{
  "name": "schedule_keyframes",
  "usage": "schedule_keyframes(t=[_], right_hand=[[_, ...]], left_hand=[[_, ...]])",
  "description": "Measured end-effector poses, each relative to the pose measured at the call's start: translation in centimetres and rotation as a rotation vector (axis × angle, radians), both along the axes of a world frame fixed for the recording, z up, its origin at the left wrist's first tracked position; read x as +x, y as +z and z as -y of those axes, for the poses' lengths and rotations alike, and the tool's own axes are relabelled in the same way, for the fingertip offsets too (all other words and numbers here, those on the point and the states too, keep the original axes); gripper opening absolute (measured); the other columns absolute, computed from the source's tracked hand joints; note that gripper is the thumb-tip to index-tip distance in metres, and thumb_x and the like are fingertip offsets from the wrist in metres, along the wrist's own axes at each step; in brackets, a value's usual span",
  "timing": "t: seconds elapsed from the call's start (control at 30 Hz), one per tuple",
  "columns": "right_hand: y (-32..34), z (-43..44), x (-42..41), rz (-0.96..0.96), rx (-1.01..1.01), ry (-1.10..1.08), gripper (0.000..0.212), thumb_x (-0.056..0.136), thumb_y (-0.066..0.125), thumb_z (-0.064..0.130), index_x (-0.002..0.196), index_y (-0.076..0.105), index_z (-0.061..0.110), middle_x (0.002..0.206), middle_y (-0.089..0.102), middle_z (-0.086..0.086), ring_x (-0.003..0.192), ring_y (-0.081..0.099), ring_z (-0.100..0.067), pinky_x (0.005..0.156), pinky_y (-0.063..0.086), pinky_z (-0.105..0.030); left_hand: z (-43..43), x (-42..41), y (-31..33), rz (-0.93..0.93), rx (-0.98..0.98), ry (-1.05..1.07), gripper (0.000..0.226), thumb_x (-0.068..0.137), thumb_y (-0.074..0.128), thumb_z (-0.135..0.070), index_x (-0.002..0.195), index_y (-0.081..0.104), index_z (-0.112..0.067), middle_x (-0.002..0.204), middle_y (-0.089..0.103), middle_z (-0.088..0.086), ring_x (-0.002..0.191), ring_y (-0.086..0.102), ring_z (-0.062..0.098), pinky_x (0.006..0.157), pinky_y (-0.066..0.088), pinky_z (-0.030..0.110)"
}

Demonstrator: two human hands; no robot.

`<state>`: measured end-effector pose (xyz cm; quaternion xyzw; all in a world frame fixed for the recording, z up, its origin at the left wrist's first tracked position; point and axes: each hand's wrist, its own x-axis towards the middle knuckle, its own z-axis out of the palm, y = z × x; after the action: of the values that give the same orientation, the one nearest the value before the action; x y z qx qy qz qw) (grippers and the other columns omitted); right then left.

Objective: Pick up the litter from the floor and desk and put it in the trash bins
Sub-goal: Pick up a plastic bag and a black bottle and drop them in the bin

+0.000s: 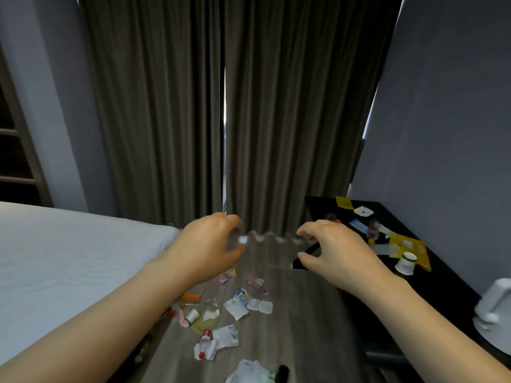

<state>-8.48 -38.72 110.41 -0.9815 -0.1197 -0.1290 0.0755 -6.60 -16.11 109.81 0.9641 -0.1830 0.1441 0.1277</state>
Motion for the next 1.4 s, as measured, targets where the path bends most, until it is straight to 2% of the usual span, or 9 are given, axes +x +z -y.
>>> schedule_keyframes(t=[0.17, 0.33, 0.43, 0.67, 0.8, 0.9, 1.07, 1.27, 1.4], right_hand=[[-2.2, 0.5, 7.6, -0.060, 0.024, -0.018, 0.043, 0.086, 0.061, 0.040, 0.127, 0.055, 0.029, 0.119, 0.058, 0.009, 0.109, 0.056, -0.010, 0.089, 0.051, -0.031], [-5.5, 1.2, 16.0, -0.103, 0.024, -0.080, 0.045, 0.085, 0.062, 0.038, 0.128, 0.056, 0.027, 0.119, 0.059, 0.007, 0.110, 0.056, -0.010, 0.091, 0.050, -0.031], [-7.6, 1.6, 22.1, -0.149, 0.050, -0.130, 0.043, 0.086, 0.063, 0.037, 0.127, 0.056, 0.025, 0.119, 0.059, 0.006, 0.110, 0.056, -0.012, 0.091, 0.049, -0.031], [-16.3, 3.5, 32.6, -0.352, 0.135, -0.288, 0.046, 0.086, 0.067, 0.036, 0.128, 0.056, 0.022, 0.123, 0.060, 0.002, 0.112, 0.057, -0.015, 0.093, 0.048, -0.030], [-23.2, 5.1, 35.0, -0.498, 0.202, -0.367, 0.044, 0.085, 0.067, 0.035, 0.125, 0.058, 0.021, 0.120, 0.061, 0.000, 0.109, 0.058, -0.015, 0.089, 0.046, -0.027], [-29.0, 6.2, 36.0, -0.600, 0.228, -0.401, 0.044, 0.084, 0.067, 0.034, 0.125, 0.058, 0.020, 0.121, 0.061, -0.003, 0.109, 0.058, -0.017, 0.088, 0.045, -0.026], [-40.0, 7.6, 36.8, -0.758, 0.239, -0.418, 0.049, 0.087, 0.064, 0.037, 0.130, 0.055, 0.017, 0.123, 0.062, -0.005, 0.111, 0.059, -0.018, 0.091, 0.048, -0.030], [-53.8, 9.5, 37.5, -0.821, 0.314, -0.442, 0.045, 0.083, 0.069, 0.031, 0.124, 0.059, 0.016, 0.117, 0.066, -0.005, 0.103, 0.062, -0.019, 0.085, 0.050, -0.029], [-64.4, 10.7, 37.6, -0.873, 0.289, -0.429, 0.048, 0.084, 0.069, 0.034, 0.127, 0.055, 0.016, 0.120, 0.064, -0.006, 0.104, 0.062, -0.021, 0.082, 0.049, -0.027]], left_hand=[[0.7, 8.2, -2.6, -0.061, -0.009, -0.002, 0.039, 0.084, 0.059, -0.038, 0.119, 0.056, -0.022, 0.112, 0.061, -0.001, 0.102, 0.060, 0.018, 0.086, 0.051, 0.034], [1.7, 18.4, -6.2, -0.102, -0.008, -0.075, 0.042, 0.082, 0.062, -0.038, 0.120, 0.055, -0.023, 0.112, 0.061, -0.001, 0.102, 0.060, 0.019, 0.085, 0.050, 0.032], [1.9, 25.6, -8.7, -0.145, 0.017, -0.114, 0.038, 0.080, 0.062, -0.037, 0.113, 0.056, -0.018, 0.109, 0.062, 0.002, 0.101, 0.061, 0.022, 0.084, 0.049, 0.034], [4.1, 39.0, -17.1, -0.345, 0.059, -0.206, 0.040, 0.084, 0.059, -0.039, 0.116, 0.056, -0.016, 0.113, 0.062, 0.006, 0.106, 0.059, 0.026, 0.085, 0.048, 0.033], [5.7, 42.6, -24.5, -0.473, 0.050, -0.282, 0.038, 0.084, 0.060, -0.031, 0.118, 0.060, -0.014, 0.119, 0.063, 0.007, 0.108, 0.059, 0.025, 0.089, 0.047, 0.030], [6.6, 43.7, -30.7, -0.548, 0.032, -0.268, 0.043, 0.082, 0.064, -0.030, 0.124, 0.059, -0.019, 0.114, 0.067, 0.006, 0.104, 0.063, 0.024, 0.088, 0.048, 0.026], [8.1, 44.5, -41.4, -0.685, 0.121, -0.215, 0.042, 0.082, 0.061, -0.035, 0.121, 0.057, -0.018, 0.114, 0.064, 0.005, 0.103, 0.062, 0.024, 0.087, 0.050, 0.032], [9.0, 43.9, -55.8, -0.776, 0.122, -0.151, 0.048, 0.085, 0.060, -0.037, 0.128, 0.053, -0.016, 0.120, 0.062, 0.005, 0.111, 0.059, 0.021, 0.092, 0.044, 0.029], [9.5, 43.3, -66.1, -0.820, 0.169, -0.145, 0.050, 0.084, 0.062, -0.039, 0.128, 0.052, -0.016, 0.120, 0.059, 0.006, 0.108, 0.059, 0.022, 0.090, 0.049, 0.031]])
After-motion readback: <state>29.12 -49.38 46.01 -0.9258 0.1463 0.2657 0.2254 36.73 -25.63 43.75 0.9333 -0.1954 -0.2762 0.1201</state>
